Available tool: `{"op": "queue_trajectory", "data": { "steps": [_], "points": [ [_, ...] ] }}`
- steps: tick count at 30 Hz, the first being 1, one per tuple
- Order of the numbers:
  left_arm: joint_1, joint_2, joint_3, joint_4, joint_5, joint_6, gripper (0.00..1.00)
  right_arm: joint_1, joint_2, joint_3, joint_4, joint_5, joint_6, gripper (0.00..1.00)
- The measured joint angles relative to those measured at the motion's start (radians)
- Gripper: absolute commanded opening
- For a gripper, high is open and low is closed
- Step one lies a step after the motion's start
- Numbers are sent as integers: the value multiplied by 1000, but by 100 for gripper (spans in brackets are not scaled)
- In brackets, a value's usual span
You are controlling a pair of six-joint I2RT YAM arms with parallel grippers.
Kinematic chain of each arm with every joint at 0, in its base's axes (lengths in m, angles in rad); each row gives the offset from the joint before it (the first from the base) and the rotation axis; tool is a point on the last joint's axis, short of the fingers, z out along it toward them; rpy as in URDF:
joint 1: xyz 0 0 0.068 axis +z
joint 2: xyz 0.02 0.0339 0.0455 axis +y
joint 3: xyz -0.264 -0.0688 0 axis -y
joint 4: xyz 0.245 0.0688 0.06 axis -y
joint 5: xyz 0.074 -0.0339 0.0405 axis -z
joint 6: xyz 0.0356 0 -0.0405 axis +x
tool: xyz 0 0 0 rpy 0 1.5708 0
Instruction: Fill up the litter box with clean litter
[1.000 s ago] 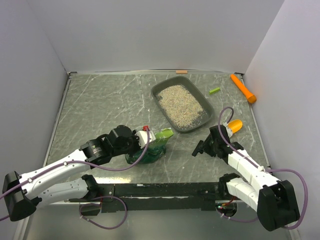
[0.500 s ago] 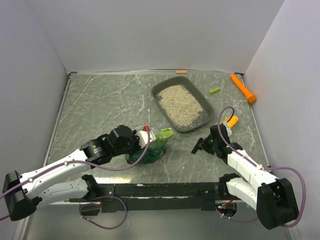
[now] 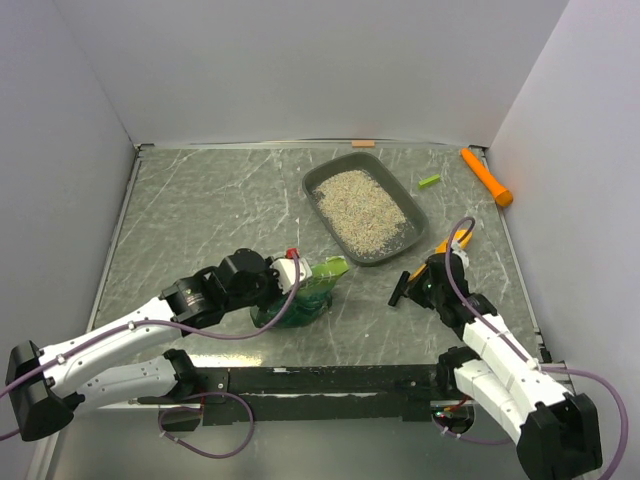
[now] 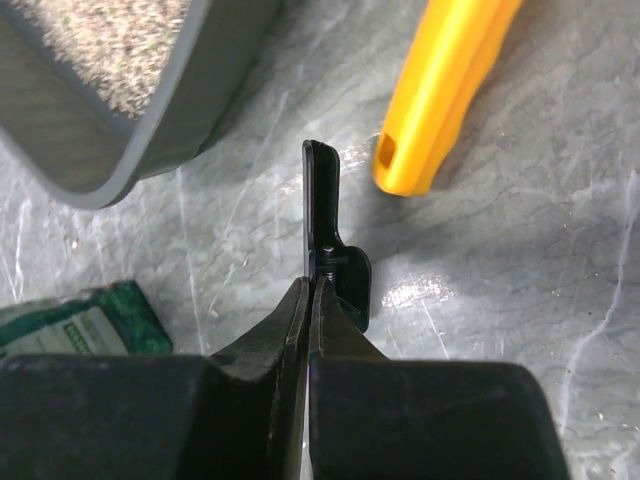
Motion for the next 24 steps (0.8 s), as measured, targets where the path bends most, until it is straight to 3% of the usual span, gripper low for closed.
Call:
{"op": "queue_trajectory", "data": {
  "steps": [8,15,24],
  "points": [
    [0,1,129,-59,8,0,38,0,-89,79,-91,-21,-115,0],
    [-2,4,305,-120,2,-15,45,18,-77,218,-106,-129,-254,0],
    [-2,8,409,-95,4,-225,49,238,-31,505,-104,-316,-453,0]
  ]
}}
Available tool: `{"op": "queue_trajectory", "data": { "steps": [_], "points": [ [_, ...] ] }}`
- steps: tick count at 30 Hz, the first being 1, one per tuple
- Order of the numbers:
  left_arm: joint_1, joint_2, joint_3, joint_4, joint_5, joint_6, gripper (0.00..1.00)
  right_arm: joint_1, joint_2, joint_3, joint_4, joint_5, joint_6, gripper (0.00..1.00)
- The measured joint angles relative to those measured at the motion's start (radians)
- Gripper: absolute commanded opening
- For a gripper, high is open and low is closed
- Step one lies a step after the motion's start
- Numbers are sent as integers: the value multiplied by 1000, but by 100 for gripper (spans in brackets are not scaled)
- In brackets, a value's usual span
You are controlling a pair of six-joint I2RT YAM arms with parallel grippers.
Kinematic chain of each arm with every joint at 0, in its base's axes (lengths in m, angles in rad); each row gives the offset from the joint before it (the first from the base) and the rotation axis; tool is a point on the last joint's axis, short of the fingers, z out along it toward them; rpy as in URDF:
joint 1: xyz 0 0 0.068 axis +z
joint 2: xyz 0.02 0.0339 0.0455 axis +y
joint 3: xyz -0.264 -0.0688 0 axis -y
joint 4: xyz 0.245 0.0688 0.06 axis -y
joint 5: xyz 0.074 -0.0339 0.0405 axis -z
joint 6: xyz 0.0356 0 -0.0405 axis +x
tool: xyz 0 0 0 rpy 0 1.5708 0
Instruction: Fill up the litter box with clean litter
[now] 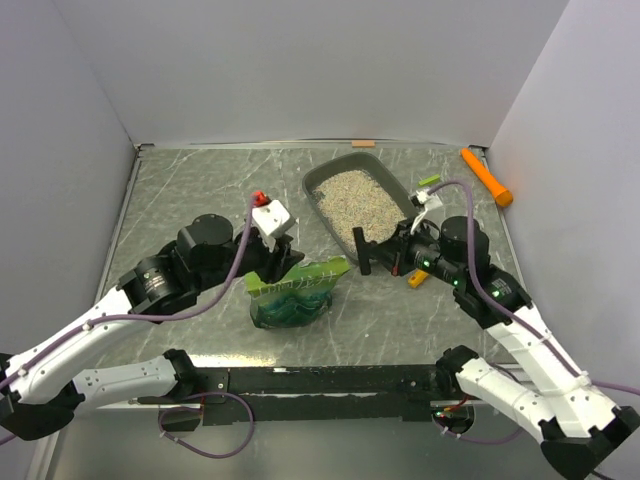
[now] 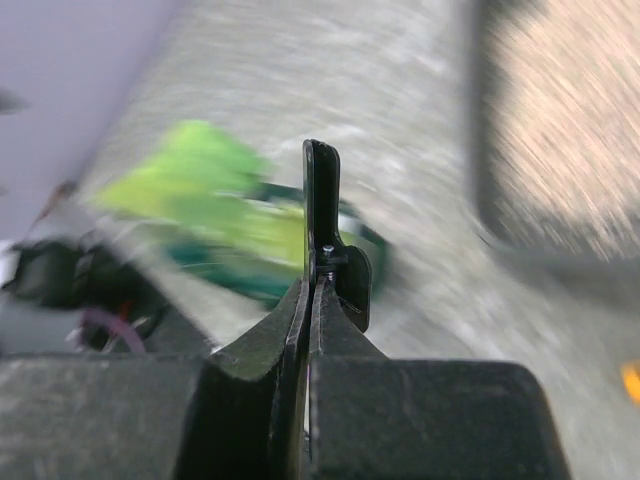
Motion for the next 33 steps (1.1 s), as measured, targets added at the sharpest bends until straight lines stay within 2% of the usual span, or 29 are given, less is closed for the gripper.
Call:
{"op": "queue_trajectory", "data": {
  "steps": [4,14,20,27,31,33],
  "points": [
    [0,-13,-10,58,9,-124,49,65,17,114,2,-83,-64,0],
    [2,-136,-140,343,103,-412,54,90,18,243,-8,-254,-123,0],
    [8,-140,-195,499,151,-514,55,122,39,290,4,-338,-119,0],
    [13,-126,-214,572,171,-569,55,180,69,315,39,-371,-111,0],
    [13,-127,-227,599,175,-584,52,209,95,315,56,-368,-109,0],
    [13,-126,-227,605,177,-587,46,218,107,315,63,-367,-107,0]
  ]
}}
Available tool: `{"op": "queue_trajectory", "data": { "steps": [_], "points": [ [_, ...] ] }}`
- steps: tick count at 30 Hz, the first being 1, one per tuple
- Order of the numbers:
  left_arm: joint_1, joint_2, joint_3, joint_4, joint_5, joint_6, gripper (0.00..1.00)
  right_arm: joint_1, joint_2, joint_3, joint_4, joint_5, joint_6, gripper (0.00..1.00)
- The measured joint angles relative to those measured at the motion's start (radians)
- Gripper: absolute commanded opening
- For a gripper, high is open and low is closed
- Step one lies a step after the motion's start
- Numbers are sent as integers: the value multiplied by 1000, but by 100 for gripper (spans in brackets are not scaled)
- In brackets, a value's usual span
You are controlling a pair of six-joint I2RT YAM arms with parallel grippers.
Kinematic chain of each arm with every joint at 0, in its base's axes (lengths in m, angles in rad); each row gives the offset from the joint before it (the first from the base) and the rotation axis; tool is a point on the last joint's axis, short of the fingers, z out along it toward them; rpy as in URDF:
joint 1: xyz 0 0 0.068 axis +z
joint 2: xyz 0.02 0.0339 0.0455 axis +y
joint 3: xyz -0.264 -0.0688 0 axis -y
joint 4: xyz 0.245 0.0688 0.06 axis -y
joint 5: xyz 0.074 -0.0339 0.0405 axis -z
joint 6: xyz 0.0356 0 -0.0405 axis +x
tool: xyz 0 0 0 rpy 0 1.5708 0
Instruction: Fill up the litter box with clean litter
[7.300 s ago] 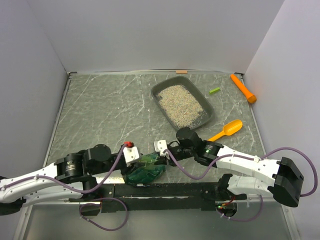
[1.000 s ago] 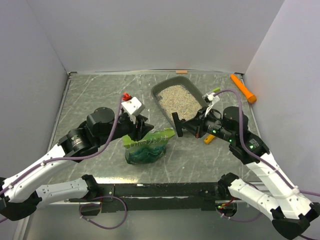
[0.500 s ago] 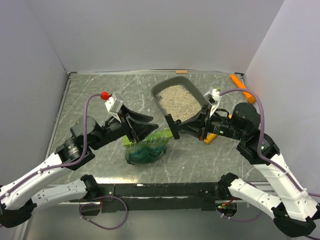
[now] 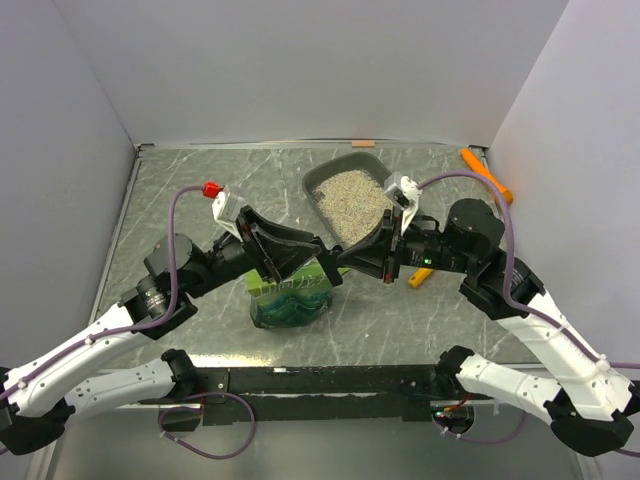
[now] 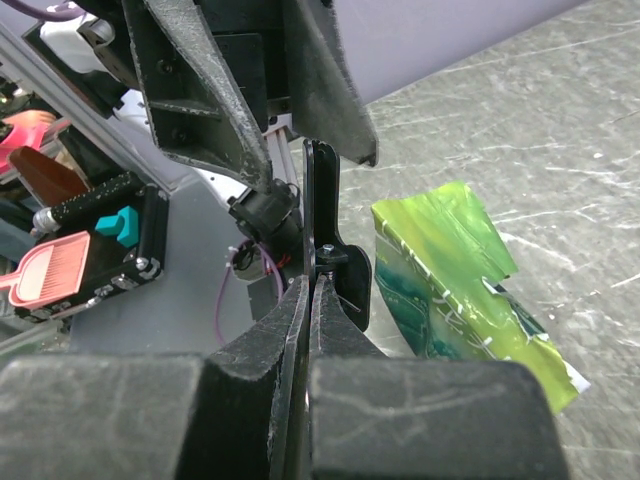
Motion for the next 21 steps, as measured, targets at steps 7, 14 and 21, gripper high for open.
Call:
{"op": "queue_trajectory", "data": {
  "steps": [7,14,21],
  "points": [
    [4,0,0,5,16,1,17,31,28,0,39,22,4,0],
    [16,-13,-8,12,38,-3,5,41,32,0,47,33,5,0],
    [27,-16,-10,-6,51,12,4,45,32,0,50,71,9,67]
  ]
}}
